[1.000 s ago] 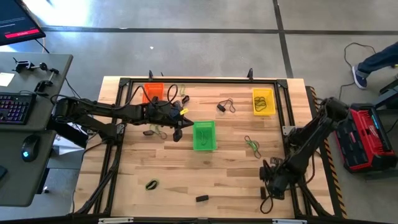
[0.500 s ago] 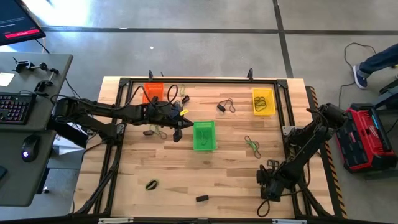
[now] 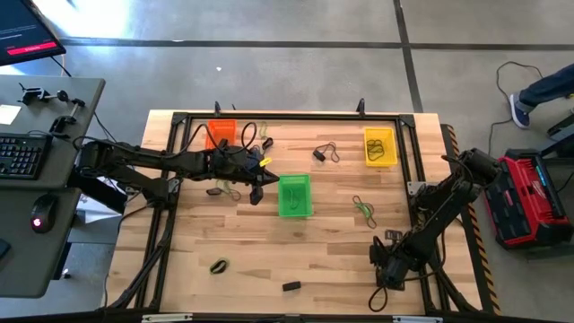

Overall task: Sort rubber bands into baskets
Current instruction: Put the green rubber band into the green bin

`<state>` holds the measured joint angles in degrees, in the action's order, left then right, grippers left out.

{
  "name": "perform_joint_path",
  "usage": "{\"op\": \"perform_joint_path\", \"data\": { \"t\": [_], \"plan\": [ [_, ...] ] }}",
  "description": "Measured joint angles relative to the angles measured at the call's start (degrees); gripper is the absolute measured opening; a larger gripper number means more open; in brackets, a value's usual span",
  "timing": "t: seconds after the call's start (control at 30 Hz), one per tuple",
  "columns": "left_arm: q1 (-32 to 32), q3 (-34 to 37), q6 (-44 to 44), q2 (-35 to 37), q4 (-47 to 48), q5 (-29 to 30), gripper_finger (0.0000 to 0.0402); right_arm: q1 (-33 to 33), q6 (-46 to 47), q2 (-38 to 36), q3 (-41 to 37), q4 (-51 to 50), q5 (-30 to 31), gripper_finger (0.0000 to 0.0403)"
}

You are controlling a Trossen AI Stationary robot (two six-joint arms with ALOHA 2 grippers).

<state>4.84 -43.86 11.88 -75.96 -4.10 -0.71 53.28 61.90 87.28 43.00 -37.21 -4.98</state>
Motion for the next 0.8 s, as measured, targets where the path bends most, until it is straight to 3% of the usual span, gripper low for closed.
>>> {"op": "perform_joint_path", "data": {
  "t": [0.37, 0.67, 0.8],
  "plan": [
    [0.0, 0.0, 0.0, 0.02, 0.0, 0.15, 0.0, 0.02, 3.54, -4.45, 0.0, -2.91, 0.54, 0.0004],
    [0.0, 0.01, -0.02, 0.02, 0.0, 0.13, 0.0, 0.02, 3.61, -4.45, -0.01, -4.12, -0.01, 0.0097],
    [-0.02, 0.0, -0.02, 0.02, 0.15, 0.13, 0.0, 0.02, 3.76, -4.4, -2.02, -1.17, -0.05, 0.0112]
  ]
}}
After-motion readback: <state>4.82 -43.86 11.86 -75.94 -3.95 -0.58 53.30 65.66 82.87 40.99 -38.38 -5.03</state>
